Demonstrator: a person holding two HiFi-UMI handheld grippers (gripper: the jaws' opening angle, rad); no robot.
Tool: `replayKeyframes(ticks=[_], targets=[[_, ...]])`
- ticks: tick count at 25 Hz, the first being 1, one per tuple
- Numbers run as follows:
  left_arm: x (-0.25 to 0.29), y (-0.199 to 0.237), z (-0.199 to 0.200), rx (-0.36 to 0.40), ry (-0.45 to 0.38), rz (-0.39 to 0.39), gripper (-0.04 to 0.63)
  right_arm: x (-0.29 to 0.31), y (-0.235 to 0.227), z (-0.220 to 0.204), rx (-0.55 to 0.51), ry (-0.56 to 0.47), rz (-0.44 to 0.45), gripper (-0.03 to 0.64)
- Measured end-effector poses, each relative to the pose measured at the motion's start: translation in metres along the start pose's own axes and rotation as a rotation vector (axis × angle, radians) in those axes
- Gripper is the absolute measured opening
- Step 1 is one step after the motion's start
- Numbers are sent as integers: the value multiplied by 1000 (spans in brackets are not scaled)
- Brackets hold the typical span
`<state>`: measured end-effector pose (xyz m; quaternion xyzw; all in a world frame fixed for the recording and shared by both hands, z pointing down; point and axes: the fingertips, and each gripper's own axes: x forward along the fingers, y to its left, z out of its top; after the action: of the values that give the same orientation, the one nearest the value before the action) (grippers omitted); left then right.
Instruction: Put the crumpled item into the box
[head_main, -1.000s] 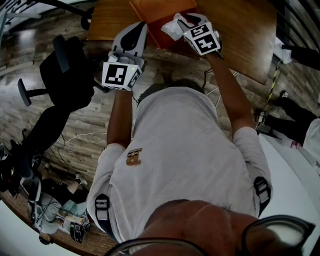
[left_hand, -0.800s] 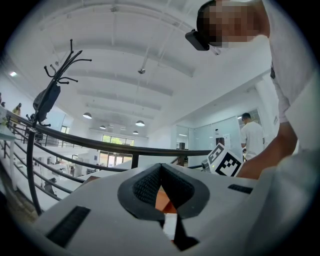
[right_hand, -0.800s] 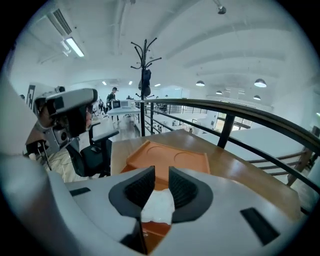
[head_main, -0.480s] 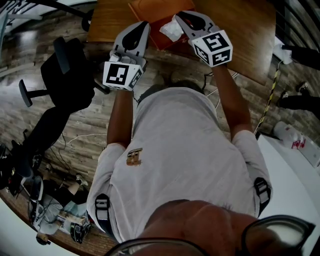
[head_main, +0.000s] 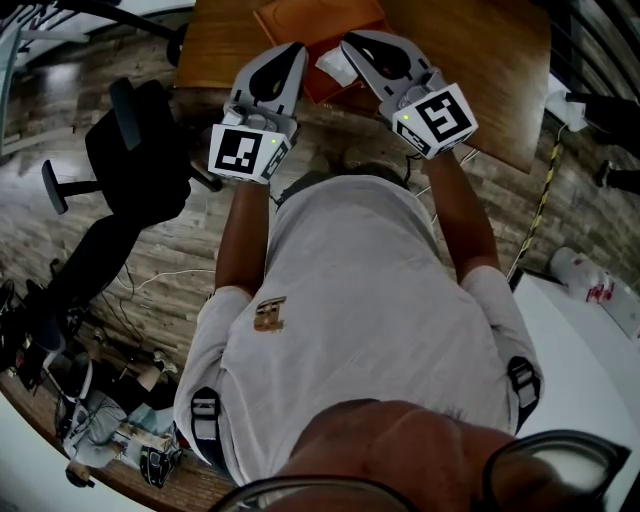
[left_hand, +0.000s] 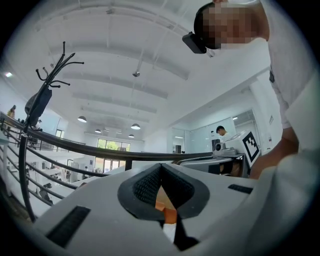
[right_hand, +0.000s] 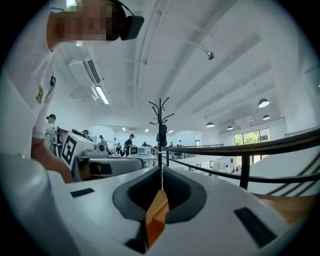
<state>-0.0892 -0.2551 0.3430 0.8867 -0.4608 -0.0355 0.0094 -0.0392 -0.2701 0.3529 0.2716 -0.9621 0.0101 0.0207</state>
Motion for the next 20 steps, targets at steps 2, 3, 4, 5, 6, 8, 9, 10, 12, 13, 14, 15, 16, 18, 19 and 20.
replayKeyframes(ticks=[2,3,4,5,6,8,9,10,12,13,14,15,16,18,19,20], targets=[[2,-4,3,4,-5,-3,20,-4,5,7,-1,-33,16,40],[3,-6,4,6,-7,-4,20,-6,6,10,-2,-47,21,38],[3,-8,5,7,-8,-4,20,-9,8,13,-2,-59,27,37],[4,-10,6,8,-10,-4,20,-11,9,15,-3,-70,33,37],[4,-12,6,9,-10,-3,20,-12,11,17,-4,-78,39,35],[5,-16,7,11,-10,-2,20,-15,14,21,-5,-92,51,34],[5,-18,7,12,-9,-2,20,-17,15,22,-4,-98,56,34],[6,-19,8,13,-10,-1,20,-18,15,24,-5,-103,61,34],[7,-22,11,15,-12,3,20,-19,16,27,-7,-110,69,34],[7,-22,12,16,-13,5,20,-20,16,28,-8,-112,72,34],[6,-22,13,16,-14,8,20,-20,16,29,-9,-115,75,34],[5,-22,13,16,-15,11,20,-20,16,29,-10,-116,77,34],[4,-22,13,17,-16,13,20,-19,17,30,-12,-118,78,34],[2,-22,13,19,-18,18,20,-19,18,30,-17,-116,81,32],[1,-23,14,19,-19,20,20,-19,19,30,-19,-115,83,32],[0,-23,15,20,-19,23,20,-19,20,30,-22,-115,85,32]])
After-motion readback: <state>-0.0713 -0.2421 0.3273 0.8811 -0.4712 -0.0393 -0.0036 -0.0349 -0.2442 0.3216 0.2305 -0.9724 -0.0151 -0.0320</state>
